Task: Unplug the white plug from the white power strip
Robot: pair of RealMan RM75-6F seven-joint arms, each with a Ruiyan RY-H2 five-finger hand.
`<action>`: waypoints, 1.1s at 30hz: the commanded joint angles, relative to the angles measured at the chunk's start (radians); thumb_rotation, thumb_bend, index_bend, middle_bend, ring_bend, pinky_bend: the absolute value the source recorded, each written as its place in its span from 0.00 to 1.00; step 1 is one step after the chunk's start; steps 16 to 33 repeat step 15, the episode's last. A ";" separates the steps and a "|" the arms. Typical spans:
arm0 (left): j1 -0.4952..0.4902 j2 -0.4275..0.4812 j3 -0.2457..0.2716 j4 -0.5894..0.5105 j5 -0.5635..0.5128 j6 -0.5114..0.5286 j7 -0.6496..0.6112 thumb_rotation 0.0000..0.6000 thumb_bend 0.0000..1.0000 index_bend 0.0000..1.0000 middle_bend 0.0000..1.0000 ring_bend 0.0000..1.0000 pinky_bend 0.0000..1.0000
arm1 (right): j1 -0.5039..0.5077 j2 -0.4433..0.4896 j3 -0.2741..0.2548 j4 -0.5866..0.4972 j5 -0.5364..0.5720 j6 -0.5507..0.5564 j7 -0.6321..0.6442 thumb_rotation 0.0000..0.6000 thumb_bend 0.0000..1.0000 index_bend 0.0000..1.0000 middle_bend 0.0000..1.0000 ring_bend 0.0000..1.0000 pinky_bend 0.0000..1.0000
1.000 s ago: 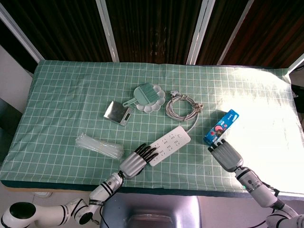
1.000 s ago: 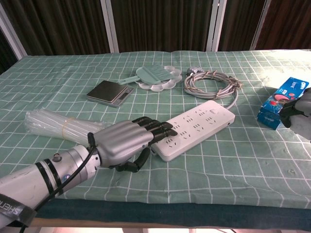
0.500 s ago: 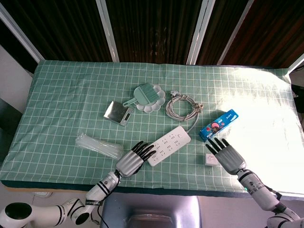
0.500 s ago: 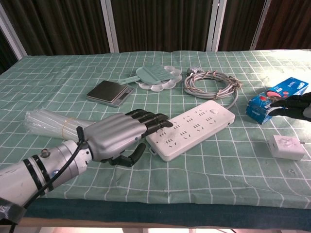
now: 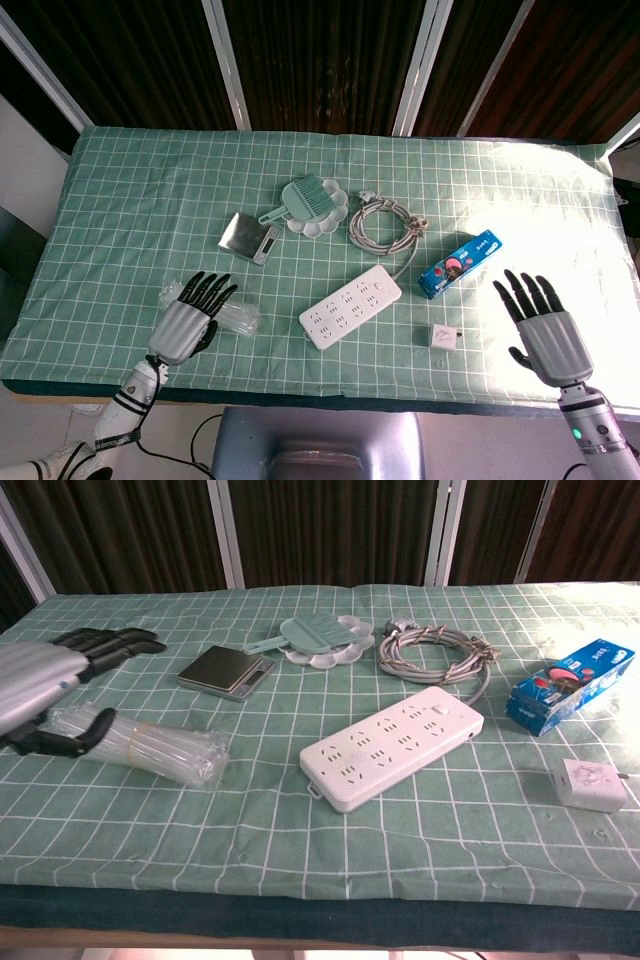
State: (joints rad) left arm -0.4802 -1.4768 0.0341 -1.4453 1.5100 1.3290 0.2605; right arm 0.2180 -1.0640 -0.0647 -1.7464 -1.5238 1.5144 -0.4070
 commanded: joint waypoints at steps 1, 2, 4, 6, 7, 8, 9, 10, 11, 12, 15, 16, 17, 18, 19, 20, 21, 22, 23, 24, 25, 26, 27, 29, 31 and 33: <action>0.158 0.135 0.066 -0.027 -0.016 0.148 -0.138 0.99 0.60 0.00 0.00 0.00 0.06 | -0.125 -0.070 0.013 0.120 -0.021 0.144 0.127 1.00 0.25 0.00 0.00 0.00 0.10; 0.180 0.147 0.077 -0.016 -0.013 0.166 -0.176 1.00 0.60 0.00 0.00 0.00 0.07 | -0.130 -0.085 0.014 0.141 -0.016 0.140 0.117 1.00 0.24 0.00 0.00 0.00 0.09; 0.212 0.177 0.083 -0.013 -0.039 0.164 -0.236 1.00 0.61 0.00 0.00 0.00 0.09 | -0.127 -0.097 0.011 0.167 -0.020 0.117 0.098 1.00 0.24 0.00 0.00 0.00 0.07; 0.217 0.205 0.077 -0.023 -0.013 0.186 -0.271 1.00 0.61 0.00 0.00 0.00 0.10 | -0.129 -0.101 0.018 0.172 -0.019 0.112 0.107 1.00 0.24 0.00 0.00 0.00 0.06; 0.226 0.210 0.069 -0.019 0.005 0.215 -0.289 1.00 0.61 0.00 0.00 0.00 0.10 | -0.131 -0.100 0.020 0.169 -0.020 0.111 0.115 1.00 0.24 0.00 0.00 0.00 0.06; 0.234 0.209 0.064 -0.015 0.013 0.233 -0.290 1.00 0.61 0.00 0.00 0.00 0.10 | -0.134 -0.098 0.022 0.164 -0.022 0.112 0.124 1.00 0.24 0.00 0.00 0.00 0.06; 0.240 0.207 0.060 -0.010 0.020 0.246 -0.286 1.00 0.61 0.00 0.00 0.00 0.09 | -0.137 -0.096 0.024 0.161 -0.025 0.116 0.130 1.00 0.24 0.00 0.00 0.00 0.06; 0.245 0.204 0.059 -0.005 0.031 0.252 -0.278 1.00 0.61 0.00 0.00 0.00 0.09 | -0.142 -0.095 0.025 0.159 -0.030 0.121 0.135 1.00 0.24 0.00 0.00 0.00 0.06; 0.247 0.204 0.062 -0.003 0.039 0.249 -0.275 1.00 0.61 0.00 0.00 0.00 0.09 | -0.145 -0.094 0.025 0.157 -0.033 0.123 0.137 1.00 0.24 0.00 0.00 0.00 0.06; 0.248 0.205 0.066 -0.004 0.047 0.240 -0.276 1.00 0.61 0.00 0.00 0.00 0.09 | -0.148 -0.092 0.025 0.156 -0.039 0.123 0.141 1.00 0.24 0.00 0.00 0.00 0.06; 0.248 0.207 0.063 -0.005 0.058 0.226 -0.275 1.00 0.60 0.00 0.00 0.00 0.09 | -0.150 -0.093 0.028 0.156 -0.041 0.111 0.142 1.00 0.24 0.00 0.00 0.00 0.06; 0.248 0.207 0.063 -0.005 0.058 0.226 -0.275 1.00 0.60 0.00 0.00 0.00 0.09 | -0.150 -0.093 0.028 0.156 -0.041 0.111 0.142 1.00 0.24 0.00 0.00 0.00 0.06; 0.248 0.207 0.063 -0.005 0.058 0.226 -0.275 1.00 0.60 0.00 0.00 0.00 0.09 | -0.150 -0.093 0.028 0.156 -0.041 0.111 0.142 1.00 0.24 0.00 0.00 0.00 0.06; 0.248 0.207 0.063 -0.005 0.058 0.226 -0.275 1.00 0.60 0.00 0.00 0.00 0.09 | -0.150 -0.093 0.028 0.156 -0.041 0.111 0.142 1.00 0.24 0.00 0.00 0.00 0.06; 0.248 0.207 0.063 -0.005 0.058 0.226 -0.275 1.00 0.60 0.00 0.00 0.00 0.09 | -0.150 -0.093 0.028 0.156 -0.041 0.111 0.142 1.00 0.24 0.00 0.00 0.00 0.06; 0.248 0.207 0.063 -0.005 0.058 0.226 -0.275 1.00 0.60 0.00 0.00 0.00 0.09 | -0.150 -0.093 0.028 0.156 -0.041 0.111 0.142 1.00 0.24 0.00 0.00 0.00 0.06; 0.248 0.207 0.063 -0.005 0.058 0.226 -0.275 1.00 0.60 0.00 0.00 0.00 0.09 | -0.150 -0.093 0.028 0.156 -0.041 0.111 0.142 1.00 0.24 0.00 0.00 0.00 0.06; 0.248 0.207 0.063 -0.005 0.058 0.226 -0.275 1.00 0.60 0.00 0.00 0.00 0.09 | -0.150 -0.093 0.028 0.156 -0.041 0.111 0.142 1.00 0.24 0.00 0.00 0.00 0.06; 0.248 0.207 0.063 -0.005 0.058 0.226 -0.275 1.00 0.60 0.00 0.00 0.00 0.09 | -0.150 -0.093 0.028 0.156 -0.041 0.111 0.142 1.00 0.24 0.00 0.00 0.00 0.06; 0.248 0.207 0.063 -0.005 0.058 0.226 -0.275 1.00 0.60 0.00 0.00 0.00 0.09 | -0.150 -0.093 0.028 0.156 -0.041 0.111 0.142 1.00 0.24 0.00 0.00 0.00 0.06; 0.248 0.207 0.063 -0.005 0.058 0.226 -0.275 1.00 0.60 0.00 0.00 0.00 0.09 | -0.150 -0.093 0.028 0.156 -0.041 0.111 0.142 1.00 0.24 0.00 0.00 0.00 0.06; 0.248 0.207 0.063 -0.005 0.058 0.226 -0.275 1.00 0.60 0.00 0.00 0.00 0.09 | -0.150 -0.093 0.028 0.156 -0.041 0.111 0.142 1.00 0.24 0.00 0.00 0.00 0.06; 0.248 0.207 0.063 -0.005 0.058 0.226 -0.275 1.00 0.60 0.00 0.00 0.00 0.09 | -0.150 -0.093 0.028 0.156 -0.041 0.111 0.142 1.00 0.24 0.00 0.00 0.00 0.06; 0.248 0.207 0.063 -0.005 0.058 0.226 -0.275 1.00 0.60 0.00 0.00 0.00 0.09 | -0.150 -0.093 0.028 0.156 -0.041 0.111 0.142 1.00 0.24 0.00 0.00 0.00 0.06; 0.248 0.207 0.063 -0.005 0.058 0.226 -0.275 1.00 0.60 0.00 0.00 0.00 0.09 | -0.150 -0.093 0.028 0.156 -0.041 0.111 0.142 1.00 0.24 0.00 0.00 0.00 0.06; 0.248 0.207 0.063 -0.005 0.058 0.226 -0.275 1.00 0.60 0.00 0.00 0.00 0.09 | -0.150 -0.093 0.028 0.156 -0.041 0.111 0.142 1.00 0.24 0.00 0.00 0.00 0.06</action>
